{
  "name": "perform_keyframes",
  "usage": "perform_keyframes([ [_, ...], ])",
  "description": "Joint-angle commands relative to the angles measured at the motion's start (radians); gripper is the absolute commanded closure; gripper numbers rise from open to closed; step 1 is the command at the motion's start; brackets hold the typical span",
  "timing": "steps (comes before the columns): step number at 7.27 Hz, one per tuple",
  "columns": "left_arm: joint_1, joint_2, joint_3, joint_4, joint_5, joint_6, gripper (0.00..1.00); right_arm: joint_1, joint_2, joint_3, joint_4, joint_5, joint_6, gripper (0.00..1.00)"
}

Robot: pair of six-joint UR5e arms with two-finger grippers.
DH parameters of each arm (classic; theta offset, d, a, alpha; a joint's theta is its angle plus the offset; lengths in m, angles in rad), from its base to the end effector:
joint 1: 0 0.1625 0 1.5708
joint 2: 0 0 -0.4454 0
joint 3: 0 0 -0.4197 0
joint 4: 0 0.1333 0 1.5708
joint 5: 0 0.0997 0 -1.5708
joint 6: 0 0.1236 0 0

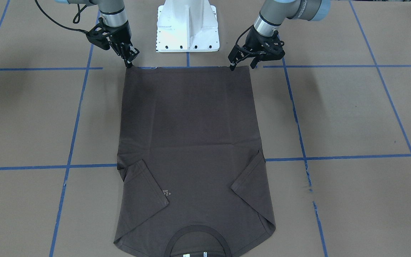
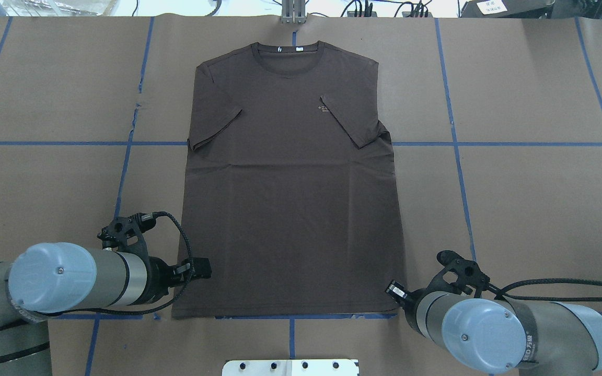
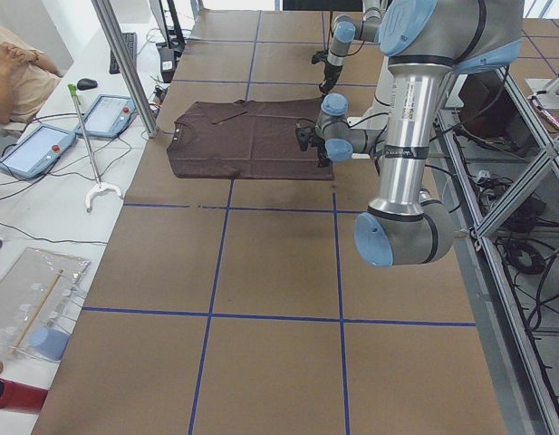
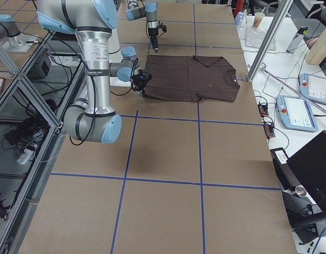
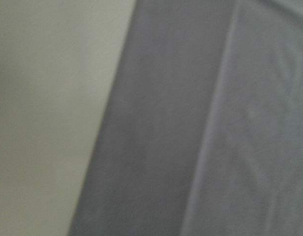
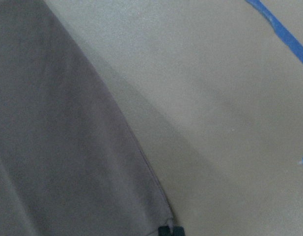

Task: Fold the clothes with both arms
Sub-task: 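Grasp both hem corners with the left and right grippers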

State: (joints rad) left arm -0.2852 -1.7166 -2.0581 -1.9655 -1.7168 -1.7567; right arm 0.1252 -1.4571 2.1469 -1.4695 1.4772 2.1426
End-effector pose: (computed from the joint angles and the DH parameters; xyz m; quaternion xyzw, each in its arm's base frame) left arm 0.5042 -0.2680 0.3327 -0.0391 0.4928 -0.1678 0.8529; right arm -0.5096 -0.2101 0.3536 -0.0431 -0.3849 0.3317 0.8602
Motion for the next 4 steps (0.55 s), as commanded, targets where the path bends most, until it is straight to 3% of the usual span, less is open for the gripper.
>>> perform_keyframes([
  [1, 0.087, -0.001, 0.019, 0.048, 0.006, -0.075, 0.03, -0.001, -0.002, 0.001, 0.0, 0.0, -0.001, 1.0],
  [3, 0.104, -0.009, 0.024, 0.12, 0.008, -0.076, 0.08, -0.001, -0.002, 0.001, 0.0, -0.002, 0.0, 1.0],
  [4, 0.104, -0.009, 0.027, 0.122, 0.008, -0.076, 0.15, -0.001, -0.002, 0.001, 0.0, -0.002, 0.0, 1.0],
])
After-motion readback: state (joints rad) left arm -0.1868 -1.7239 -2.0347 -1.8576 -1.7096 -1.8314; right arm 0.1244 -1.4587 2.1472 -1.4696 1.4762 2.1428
